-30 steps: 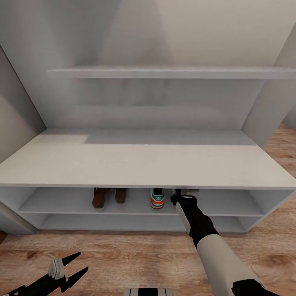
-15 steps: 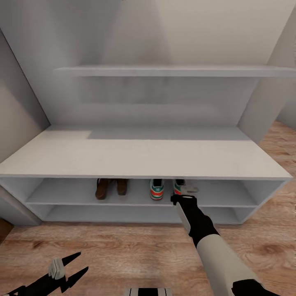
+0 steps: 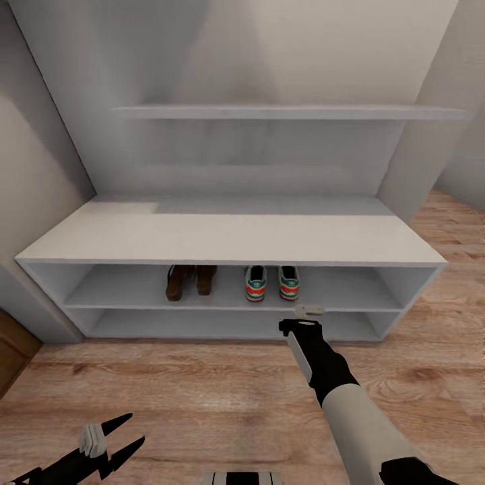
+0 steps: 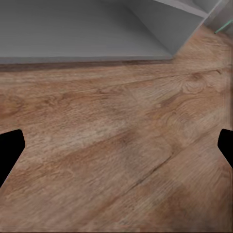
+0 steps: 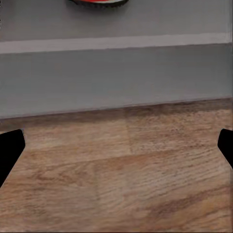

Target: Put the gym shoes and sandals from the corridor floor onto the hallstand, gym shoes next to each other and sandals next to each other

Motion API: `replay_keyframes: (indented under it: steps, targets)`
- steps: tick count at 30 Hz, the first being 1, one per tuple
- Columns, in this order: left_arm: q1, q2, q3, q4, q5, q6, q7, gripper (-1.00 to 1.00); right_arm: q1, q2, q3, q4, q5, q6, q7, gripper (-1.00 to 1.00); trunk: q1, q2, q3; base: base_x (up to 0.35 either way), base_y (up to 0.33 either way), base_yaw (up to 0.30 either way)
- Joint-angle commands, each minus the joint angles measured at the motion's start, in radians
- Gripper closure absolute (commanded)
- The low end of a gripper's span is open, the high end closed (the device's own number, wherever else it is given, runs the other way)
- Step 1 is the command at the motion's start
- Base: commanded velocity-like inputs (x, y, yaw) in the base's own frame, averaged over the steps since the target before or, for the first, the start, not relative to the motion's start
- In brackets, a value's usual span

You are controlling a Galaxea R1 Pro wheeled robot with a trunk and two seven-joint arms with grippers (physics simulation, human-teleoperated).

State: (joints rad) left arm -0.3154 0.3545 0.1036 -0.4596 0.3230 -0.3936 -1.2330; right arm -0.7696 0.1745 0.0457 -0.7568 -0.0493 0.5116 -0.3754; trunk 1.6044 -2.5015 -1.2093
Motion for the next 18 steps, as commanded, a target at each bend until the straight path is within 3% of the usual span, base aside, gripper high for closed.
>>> replay_keyframes:
  steps: [1, 10, 18]
  targets:
    - [-0.001, 0.000, 0.001, 0.001, 0.002, -0.005, -0.003, -1.00, 0.000, 0.000, 0.003, 0.005, -0.005, 0.003, -0.006, -1.00, -0.001, 0.000, -0.001, -0.337, 0.000, 0.000]
    - [-0.001, 0.002, 0.002, 0.001, 0.002, -0.005, -0.003, -1.00, 0.003, 0.000, 0.003, 0.037, -0.002, 0.001, -0.005, -1.00, -0.001, 0.000, -0.001, -0.320, 0.000, 0.000]
    - [-0.001, 0.004, 0.002, 0.001, 0.005, -0.005, -0.005, -1.00, 0.005, 0.000, 0.003, 0.155, -0.003, -0.004, -0.004, -1.00, -0.001, 0.000, -0.001, -0.106, 0.000, 0.000]
